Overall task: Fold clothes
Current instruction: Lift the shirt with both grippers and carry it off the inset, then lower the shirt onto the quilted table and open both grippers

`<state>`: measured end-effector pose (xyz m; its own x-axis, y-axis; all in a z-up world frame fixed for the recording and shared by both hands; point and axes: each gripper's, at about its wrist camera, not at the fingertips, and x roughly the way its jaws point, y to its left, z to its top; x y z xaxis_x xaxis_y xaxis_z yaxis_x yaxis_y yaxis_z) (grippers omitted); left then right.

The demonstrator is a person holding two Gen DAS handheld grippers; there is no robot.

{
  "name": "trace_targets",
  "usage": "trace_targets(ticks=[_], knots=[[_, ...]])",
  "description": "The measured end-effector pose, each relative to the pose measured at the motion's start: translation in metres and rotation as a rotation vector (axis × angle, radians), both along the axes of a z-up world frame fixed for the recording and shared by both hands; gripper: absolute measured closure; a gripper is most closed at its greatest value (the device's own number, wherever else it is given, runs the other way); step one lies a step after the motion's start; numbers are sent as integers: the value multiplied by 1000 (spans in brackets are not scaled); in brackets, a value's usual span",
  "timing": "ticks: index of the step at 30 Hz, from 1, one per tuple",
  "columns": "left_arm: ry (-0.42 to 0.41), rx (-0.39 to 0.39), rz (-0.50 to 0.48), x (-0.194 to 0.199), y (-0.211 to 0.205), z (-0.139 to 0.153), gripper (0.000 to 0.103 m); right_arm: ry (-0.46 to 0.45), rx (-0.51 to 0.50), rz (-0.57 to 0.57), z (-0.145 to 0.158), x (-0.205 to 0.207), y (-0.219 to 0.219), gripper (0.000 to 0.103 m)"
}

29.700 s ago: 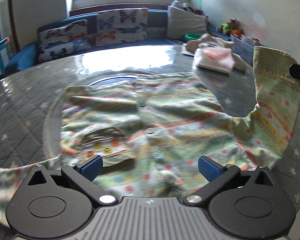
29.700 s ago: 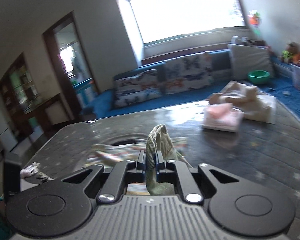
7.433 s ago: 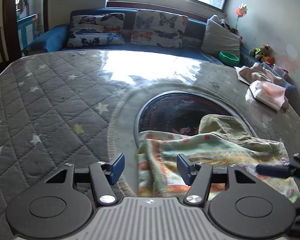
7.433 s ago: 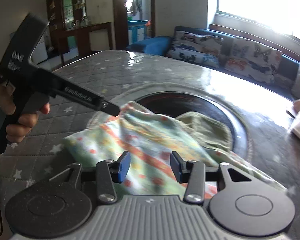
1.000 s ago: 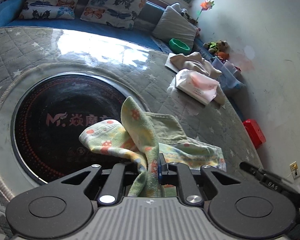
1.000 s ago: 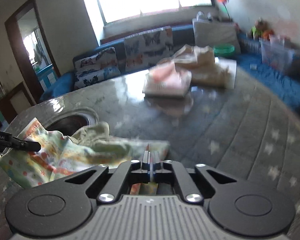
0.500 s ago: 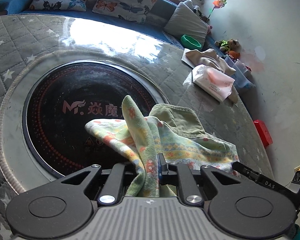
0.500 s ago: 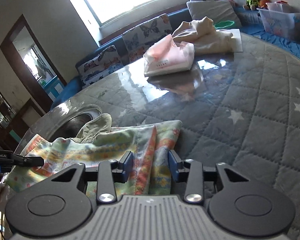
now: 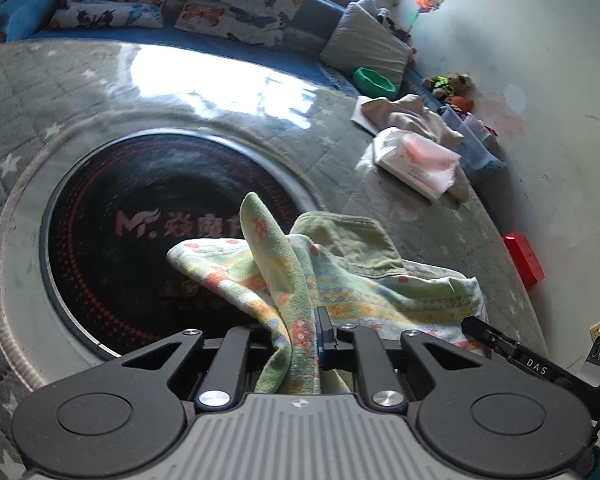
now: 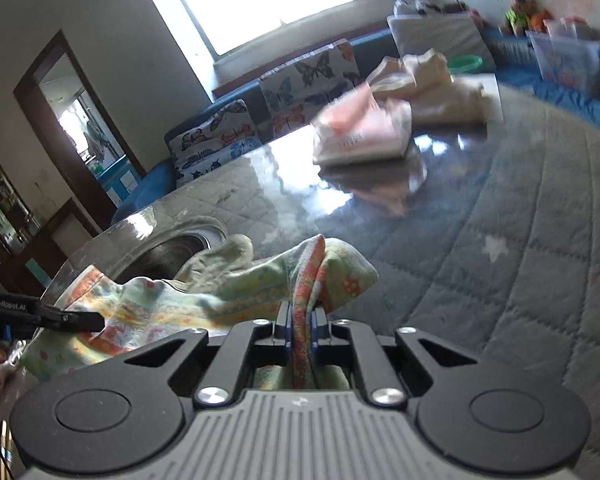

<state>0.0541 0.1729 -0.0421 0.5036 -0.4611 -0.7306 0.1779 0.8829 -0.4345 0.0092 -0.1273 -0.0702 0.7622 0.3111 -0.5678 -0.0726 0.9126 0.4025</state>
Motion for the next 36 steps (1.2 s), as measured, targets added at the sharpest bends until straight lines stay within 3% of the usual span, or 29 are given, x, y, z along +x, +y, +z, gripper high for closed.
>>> trace_targets(ticks=[11, 25, 36], knots=[[-33, -28, -115, 1, -63, 14, 89, -82, -165, -57, 49, -23, -22, 96], [-76, -25, -249, -1, -146, 33, 89, -116, -263, -183, 80, -56, -78, 96], [-42, 24, -294, -6, -175, 8, 89, -61, -272, -237, 53, -70, -105, 96]])
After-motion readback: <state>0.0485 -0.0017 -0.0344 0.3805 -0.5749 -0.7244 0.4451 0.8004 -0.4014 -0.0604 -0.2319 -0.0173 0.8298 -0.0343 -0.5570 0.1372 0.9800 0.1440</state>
